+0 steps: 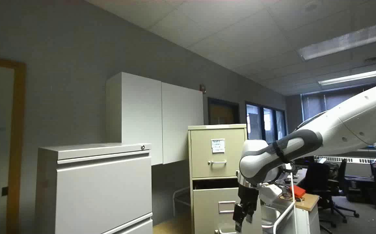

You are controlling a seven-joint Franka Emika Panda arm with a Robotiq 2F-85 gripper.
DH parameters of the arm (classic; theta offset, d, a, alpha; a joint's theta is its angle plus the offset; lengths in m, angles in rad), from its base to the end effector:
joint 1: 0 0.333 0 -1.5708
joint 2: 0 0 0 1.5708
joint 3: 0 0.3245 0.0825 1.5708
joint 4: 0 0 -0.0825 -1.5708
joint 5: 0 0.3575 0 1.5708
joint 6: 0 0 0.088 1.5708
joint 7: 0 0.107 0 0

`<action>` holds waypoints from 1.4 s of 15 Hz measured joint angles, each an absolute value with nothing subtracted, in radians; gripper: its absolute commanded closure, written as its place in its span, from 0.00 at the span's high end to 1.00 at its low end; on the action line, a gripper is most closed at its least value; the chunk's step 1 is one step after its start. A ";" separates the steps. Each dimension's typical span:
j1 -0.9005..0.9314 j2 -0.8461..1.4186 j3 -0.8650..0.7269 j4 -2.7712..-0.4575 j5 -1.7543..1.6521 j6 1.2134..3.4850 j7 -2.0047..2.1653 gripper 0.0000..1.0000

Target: Close the bottom drawer

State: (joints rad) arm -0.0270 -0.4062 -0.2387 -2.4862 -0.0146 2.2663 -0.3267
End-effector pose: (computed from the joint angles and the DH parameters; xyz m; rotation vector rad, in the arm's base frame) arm 0.3921 -0.1123 0.4678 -3.0967 -0.1238 -0.2985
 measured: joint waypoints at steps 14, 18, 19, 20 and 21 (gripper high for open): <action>-0.043 -0.403 -0.227 -2.495 -0.037 2.303 -0.316 1.00; -0.129 -0.341 -0.182 -2.577 -0.242 2.622 -0.254 0.75; -0.164 -0.307 -0.166 -2.593 -0.317 2.713 -0.214 0.75; -0.208 -0.268 -0.145 -2.602 -0.400 2.802 -0.163 0.69; -0.273 -0.224 -0.105 -2.603 -0.487 2.886 -0.107 0.59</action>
State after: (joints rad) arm -0.2728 -0.2241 -0.1051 -2.6029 -0.4868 2.8859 -0.1068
